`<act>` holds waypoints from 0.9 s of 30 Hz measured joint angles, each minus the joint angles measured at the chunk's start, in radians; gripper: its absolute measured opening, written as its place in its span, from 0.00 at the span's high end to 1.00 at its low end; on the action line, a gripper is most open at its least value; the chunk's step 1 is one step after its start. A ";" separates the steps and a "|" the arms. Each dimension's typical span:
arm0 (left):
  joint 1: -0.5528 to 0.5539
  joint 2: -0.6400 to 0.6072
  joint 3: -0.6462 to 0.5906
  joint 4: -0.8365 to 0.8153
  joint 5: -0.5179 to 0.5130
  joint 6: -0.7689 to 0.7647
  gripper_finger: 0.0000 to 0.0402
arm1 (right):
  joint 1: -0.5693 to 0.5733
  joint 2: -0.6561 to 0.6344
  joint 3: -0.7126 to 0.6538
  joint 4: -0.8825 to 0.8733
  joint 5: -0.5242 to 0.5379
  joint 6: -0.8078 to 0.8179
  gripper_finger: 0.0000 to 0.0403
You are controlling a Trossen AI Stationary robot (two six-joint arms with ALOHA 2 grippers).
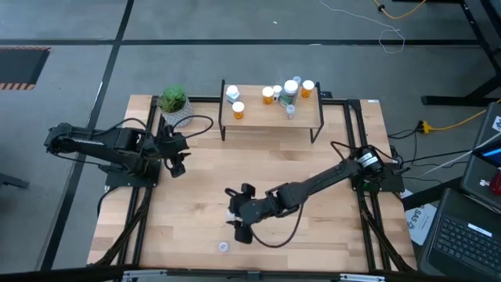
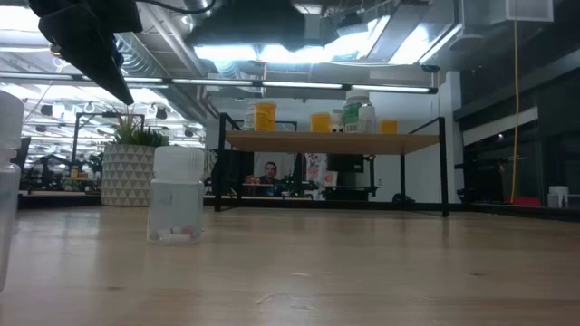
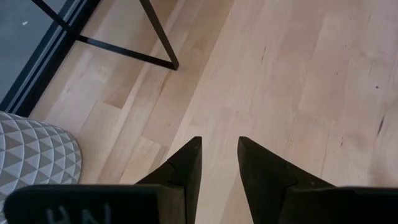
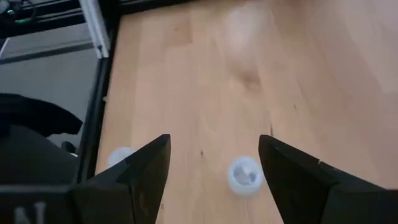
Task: Pick and place medicine bottles onto shelf by color
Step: Put the transparent pill bottle on the shelf
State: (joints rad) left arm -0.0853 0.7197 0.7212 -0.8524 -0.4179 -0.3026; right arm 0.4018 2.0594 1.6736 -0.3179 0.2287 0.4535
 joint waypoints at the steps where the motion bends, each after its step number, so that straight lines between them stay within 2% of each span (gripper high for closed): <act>1: 0.000 0.000 0.000 0.000 0.000 0.000 0.75 | 0.000 0.000 -0.013 0.005 0.002 0.017 0.39; 7: 0.000 0.000 0.000 0.000 0.000 0.000 0.75 | 0.016 0.026 -0.035 0.047 -0.002 0.084 0.44; 11: 0.000 0.000 0.000 0.000 0.000 0.000 0.75 | 0.031 0.092 -0.035 0.160 -0.047 0.061 0.46; 14: 0.000 0.000 0.000 0.000 -0.008 0.000 0.75 | 0.035 0.107 -0.026 0.132 -0.046 0.042 0.46; 17: 0.000 0.000 0.000 0.000 -0.014 0.000 0.75 | 0.034 0.107 0.010 0.079 0.007 0.015 0.46; 21: 0.000 0.000 0.000 0.000 -0.014 0.000 0.75 | 0.033 0.106 0.067 0.003 0.102 -0.117 0.46; 27: 0.000 0.000 0.000 0.000 -0.015 0.000 0.75 | 0.033 0.105 0.073 0.006 0.118 -0.170 0.46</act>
State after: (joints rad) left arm -0.0856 0.7196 0.7212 -0.8524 -0.4328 -0.3023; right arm 0.4347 2.1647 1.7466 -0.3116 0.3470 0.2832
